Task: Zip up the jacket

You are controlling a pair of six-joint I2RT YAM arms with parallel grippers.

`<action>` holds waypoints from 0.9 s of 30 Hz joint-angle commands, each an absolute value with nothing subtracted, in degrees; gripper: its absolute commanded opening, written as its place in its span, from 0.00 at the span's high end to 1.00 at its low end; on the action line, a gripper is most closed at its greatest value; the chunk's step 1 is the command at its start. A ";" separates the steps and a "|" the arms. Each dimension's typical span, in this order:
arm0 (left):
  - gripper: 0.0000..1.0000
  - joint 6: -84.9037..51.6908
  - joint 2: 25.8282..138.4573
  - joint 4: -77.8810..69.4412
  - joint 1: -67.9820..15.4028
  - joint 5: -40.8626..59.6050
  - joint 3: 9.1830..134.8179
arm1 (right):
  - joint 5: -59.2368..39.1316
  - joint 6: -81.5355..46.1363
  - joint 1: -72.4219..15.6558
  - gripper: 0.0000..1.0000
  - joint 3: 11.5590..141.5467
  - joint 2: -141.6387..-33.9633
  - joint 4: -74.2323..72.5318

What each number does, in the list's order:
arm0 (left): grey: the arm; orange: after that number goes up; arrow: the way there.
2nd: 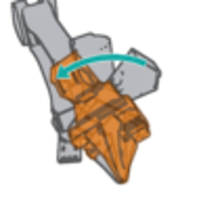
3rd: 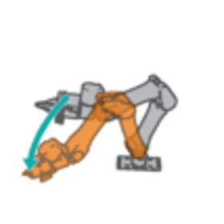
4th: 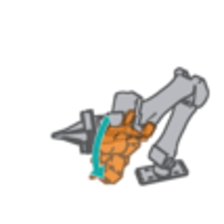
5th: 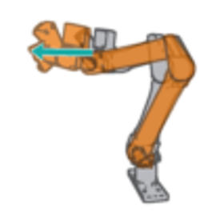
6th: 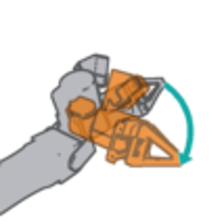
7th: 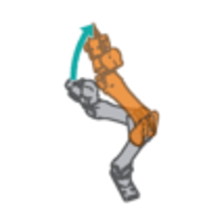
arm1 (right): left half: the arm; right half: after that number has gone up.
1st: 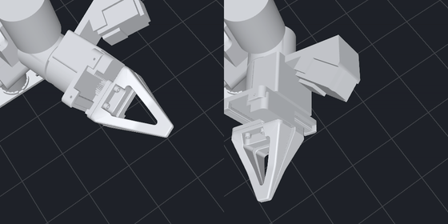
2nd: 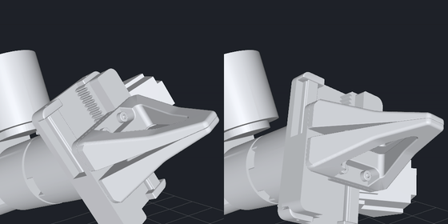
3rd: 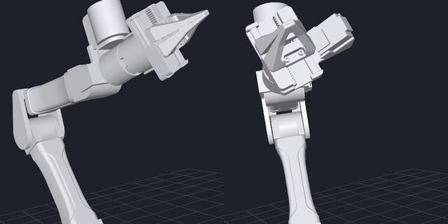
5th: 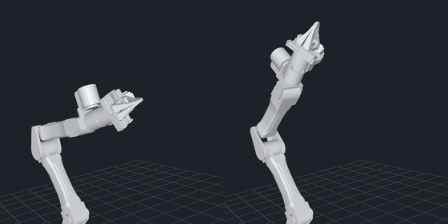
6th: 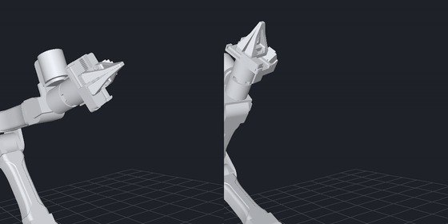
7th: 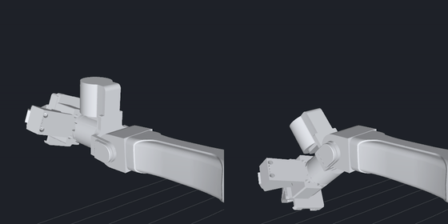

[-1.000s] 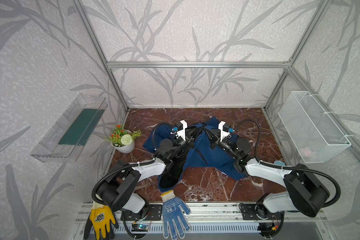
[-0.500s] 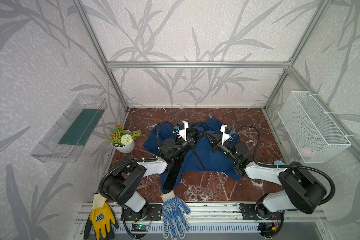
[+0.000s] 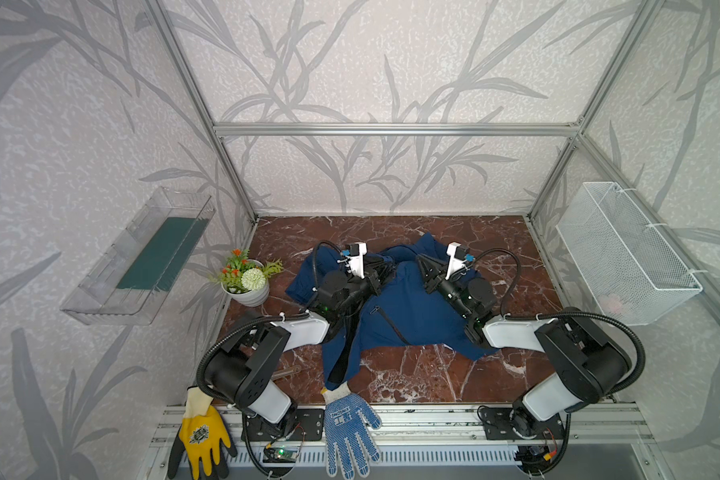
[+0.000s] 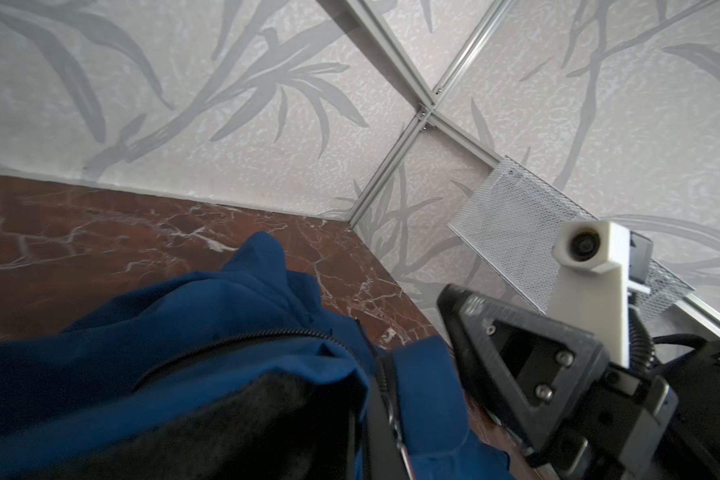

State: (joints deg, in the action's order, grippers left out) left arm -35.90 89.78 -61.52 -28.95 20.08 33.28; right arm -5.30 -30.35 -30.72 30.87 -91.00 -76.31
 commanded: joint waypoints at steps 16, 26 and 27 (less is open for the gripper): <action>1.00 -44.55 84.41 -67.34 -26.57 19.94 28.75 | -8.53 20.28 -34.96 0.65 48.61 -72.20 -18.96; 1.00 -48.27 82.14 -70.23 -25.97 21.11 26.40 | -4.23 51.61 -47.40 0.62 59.76 -75.20 0.74; 1.00 -48.47 81.86 -70.36 -25.86 21.48 26.24 | -4.46 52.64 -47.90 0.63 60.67 -75.59 2.02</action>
